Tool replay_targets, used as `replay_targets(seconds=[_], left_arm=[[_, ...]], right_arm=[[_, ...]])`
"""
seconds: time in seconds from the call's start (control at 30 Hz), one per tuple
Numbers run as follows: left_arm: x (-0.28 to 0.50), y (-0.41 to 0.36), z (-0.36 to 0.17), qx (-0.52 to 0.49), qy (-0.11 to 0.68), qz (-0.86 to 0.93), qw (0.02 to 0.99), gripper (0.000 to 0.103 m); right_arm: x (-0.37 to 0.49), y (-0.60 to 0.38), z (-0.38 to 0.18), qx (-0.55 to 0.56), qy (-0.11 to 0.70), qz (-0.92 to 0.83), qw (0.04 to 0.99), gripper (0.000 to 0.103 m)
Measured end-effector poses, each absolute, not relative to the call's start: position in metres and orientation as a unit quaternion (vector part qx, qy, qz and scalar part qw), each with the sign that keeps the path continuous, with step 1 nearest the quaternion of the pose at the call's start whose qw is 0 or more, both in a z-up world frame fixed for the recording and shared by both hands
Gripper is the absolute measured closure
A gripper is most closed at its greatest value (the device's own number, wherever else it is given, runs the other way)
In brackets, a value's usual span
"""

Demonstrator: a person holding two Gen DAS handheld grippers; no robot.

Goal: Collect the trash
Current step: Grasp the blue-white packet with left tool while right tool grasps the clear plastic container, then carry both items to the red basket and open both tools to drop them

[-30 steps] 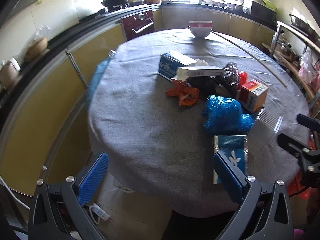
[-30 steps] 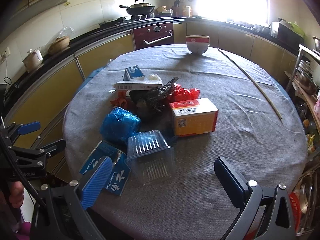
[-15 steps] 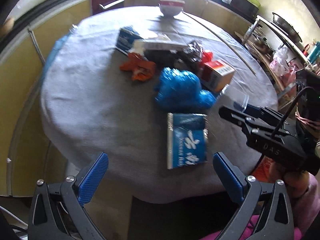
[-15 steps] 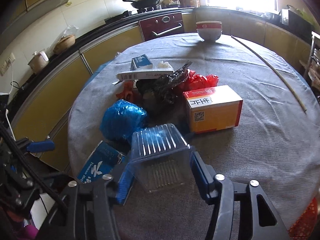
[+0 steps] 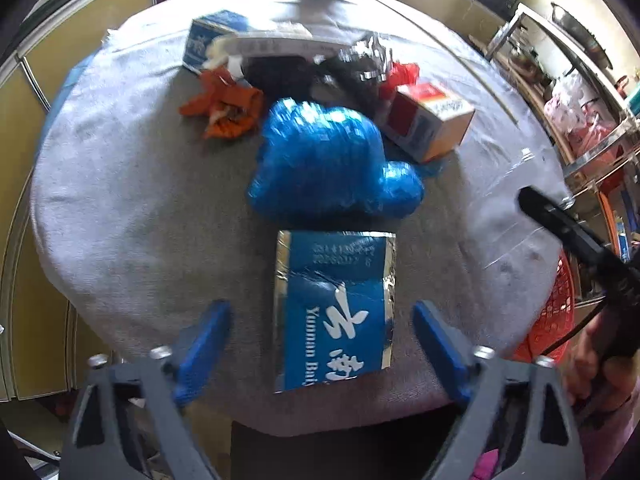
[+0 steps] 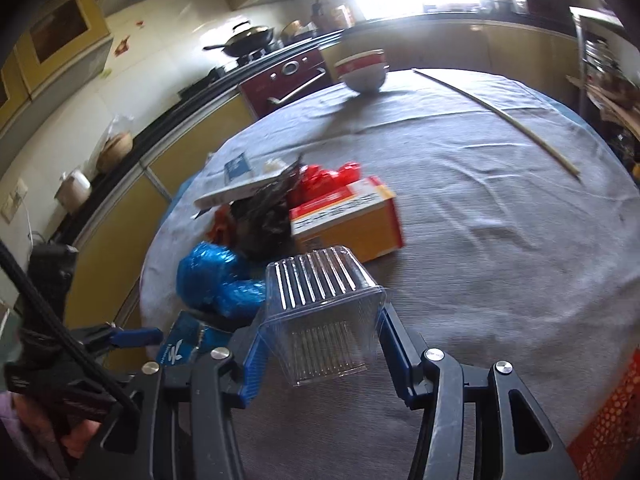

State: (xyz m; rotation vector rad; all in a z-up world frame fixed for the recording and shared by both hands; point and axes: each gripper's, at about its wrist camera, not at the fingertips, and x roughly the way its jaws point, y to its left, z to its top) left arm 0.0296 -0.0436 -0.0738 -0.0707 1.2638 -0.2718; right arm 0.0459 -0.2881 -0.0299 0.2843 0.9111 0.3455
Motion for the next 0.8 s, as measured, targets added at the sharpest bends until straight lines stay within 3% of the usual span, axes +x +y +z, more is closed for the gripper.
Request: replay_targets(seconds=[0.1,0.13,0.4,0.8], left_arm=[[0.029,-0.048,-0.08,-0.035,0.596,-0.138,0.79,0.046],[0.027,-0.05,-0.079,-0.035,0.594,-0.141,0.791,0.047],[0.005,-0.074,-0.055,-0.002,0.568,-0.197,0.799,0.049],[-0.009,-0.252,-0.018,0.125,0.516,-0.398,0.748,0.049]], right_arm=[[0.039,-0.303,-0.029,0.144,0.429,0.155,0.878,0.048],[0.037,-0.308,-0.028,0.147,0.425,0.154,0.88,0.048],[0.005,-0.362,-0.011,0.169,0.4,0.118,0.893,0.048],[-0.095,-0.506,-0.02,0.269,0.391,-0.014,0.88,0.048]])
